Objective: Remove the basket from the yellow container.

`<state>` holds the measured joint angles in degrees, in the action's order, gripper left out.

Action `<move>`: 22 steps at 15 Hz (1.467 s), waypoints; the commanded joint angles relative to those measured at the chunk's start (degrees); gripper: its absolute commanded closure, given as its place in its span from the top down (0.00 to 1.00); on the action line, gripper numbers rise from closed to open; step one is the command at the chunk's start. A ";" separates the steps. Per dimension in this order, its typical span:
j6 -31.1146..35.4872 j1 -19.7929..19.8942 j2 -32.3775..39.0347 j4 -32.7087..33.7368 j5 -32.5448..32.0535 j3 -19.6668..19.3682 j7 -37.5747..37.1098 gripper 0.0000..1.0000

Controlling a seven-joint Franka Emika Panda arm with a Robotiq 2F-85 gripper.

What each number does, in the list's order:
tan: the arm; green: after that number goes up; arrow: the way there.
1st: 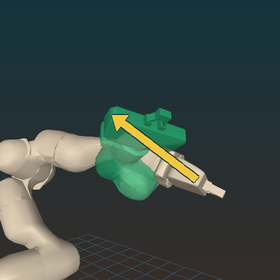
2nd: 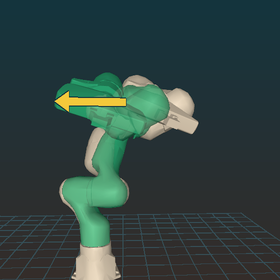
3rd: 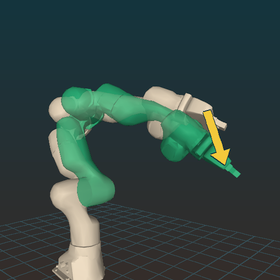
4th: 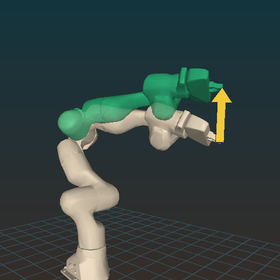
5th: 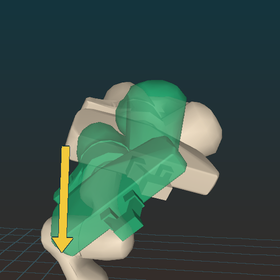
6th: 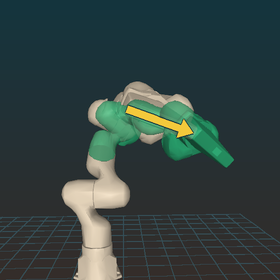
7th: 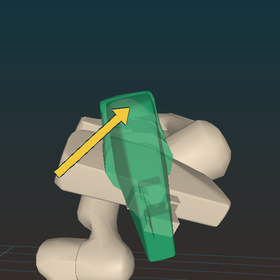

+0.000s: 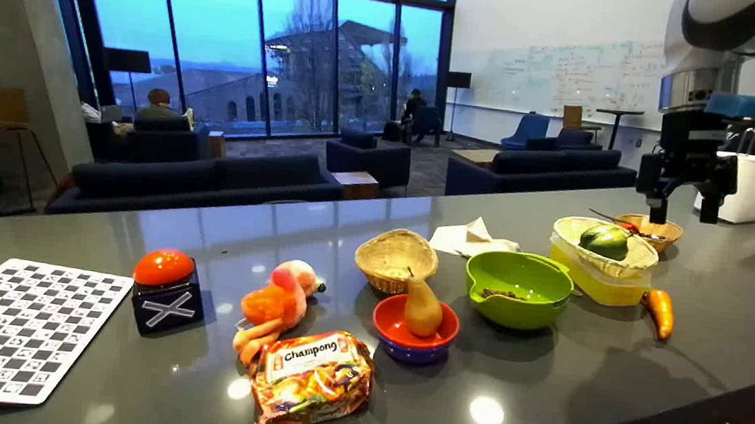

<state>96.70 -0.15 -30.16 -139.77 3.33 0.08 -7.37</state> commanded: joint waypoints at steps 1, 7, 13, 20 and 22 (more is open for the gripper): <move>-0.08 0.52 0.03 0.08 0.18 0.43 0.22 1.00; -0.07 0.52 0.03 0.08 0.18 0.43 0.22 1.00; -0.07 0.52 0.03 0.08 0.18 0.43 0.22 1.00; -0.09 0.18 -0.02 -0.20 0.12 1.16 0.25 1.00; -0.66 -0.05 -0.02 -0.36 -0.15 2.28 -1.02 1.00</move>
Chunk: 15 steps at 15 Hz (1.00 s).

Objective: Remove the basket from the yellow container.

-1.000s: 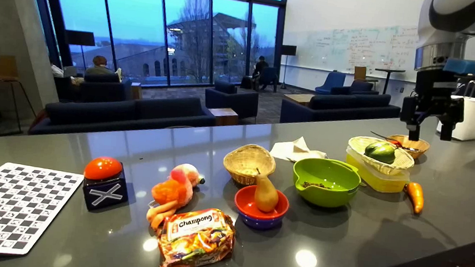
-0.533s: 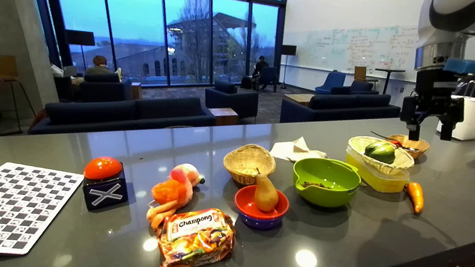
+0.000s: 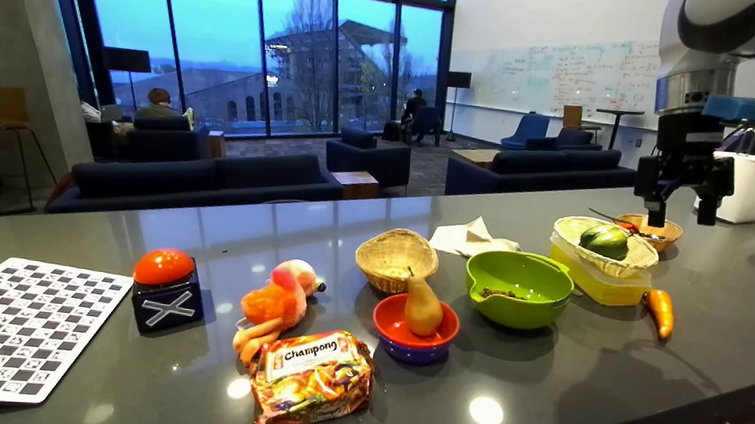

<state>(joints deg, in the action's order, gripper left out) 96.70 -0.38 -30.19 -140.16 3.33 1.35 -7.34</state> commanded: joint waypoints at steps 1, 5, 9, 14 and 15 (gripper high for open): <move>-0.31 -0.08 0.45 0.22 0.15 1.12 -0.62 1.00; 4.37 0.42 2.35 2.13 -0.49 0.74 0.73 1.00; 11.68 2.11 3.78 2.52 -0.68 -1.78 2.09 1.00; 19.78 5.04 5.85 2.47 0.06 -5.76 2.54 1.00; 20.95 5.60 6.38 2.60 -0.05 -6.39 2.60 1.00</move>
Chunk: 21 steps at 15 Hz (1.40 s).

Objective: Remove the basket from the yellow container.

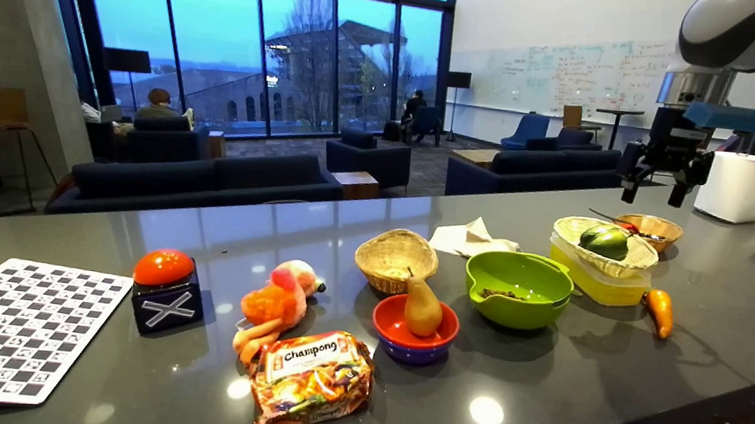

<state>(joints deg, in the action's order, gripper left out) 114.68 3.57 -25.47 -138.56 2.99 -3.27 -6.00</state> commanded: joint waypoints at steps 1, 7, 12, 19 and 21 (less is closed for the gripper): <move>4.12 2.23 2.37 1.30 0.22 -2.41 1.26 1.00; 8.06 3.75 8.08 5.31 1.53 -4.89 0.89 1.00; 6.08 3.80 16.23 11.98 1.18 -5.00 -0.22 1.00; 3.37 3.98 26.17 19.67 1.34 -5.20 0.80 1.00; 2.71 4.16 27.74 20.83 1.64 -5.31 1.92 1.00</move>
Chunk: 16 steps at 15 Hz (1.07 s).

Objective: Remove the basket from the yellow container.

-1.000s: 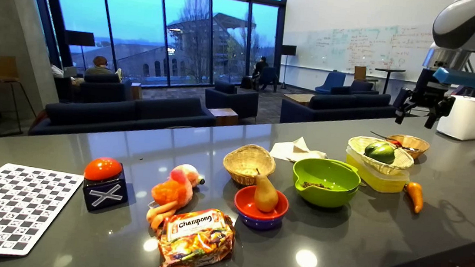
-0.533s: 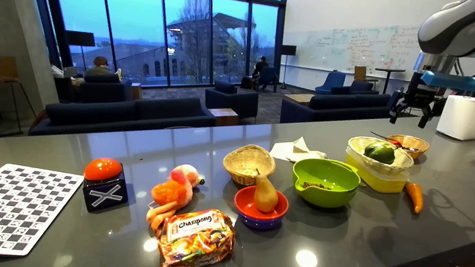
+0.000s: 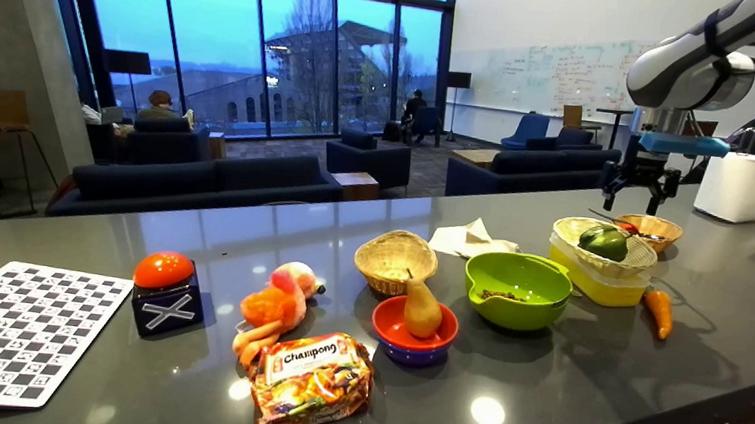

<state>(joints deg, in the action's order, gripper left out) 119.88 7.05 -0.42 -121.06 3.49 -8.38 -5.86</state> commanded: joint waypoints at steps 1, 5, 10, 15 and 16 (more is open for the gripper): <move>-2.58 0.76 3.21 3.63 1.09 -0.21 2.25 1.00; -2.33 1.16 4.81 4.47 1.50 -0.32 4.30 1.00; -0.94 2.07 6.93 4.19 4.24 -0.46 7.23 1.00; -1.15 2.83 7.88 3.85 5.89 -0.46 7.64 1.00; -1.20 2.77 7.29 3.42 5.22 -0.47 7.17 1.00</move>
<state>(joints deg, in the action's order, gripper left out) 119.10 9.39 7.53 -117.78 8.29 -8.71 0.52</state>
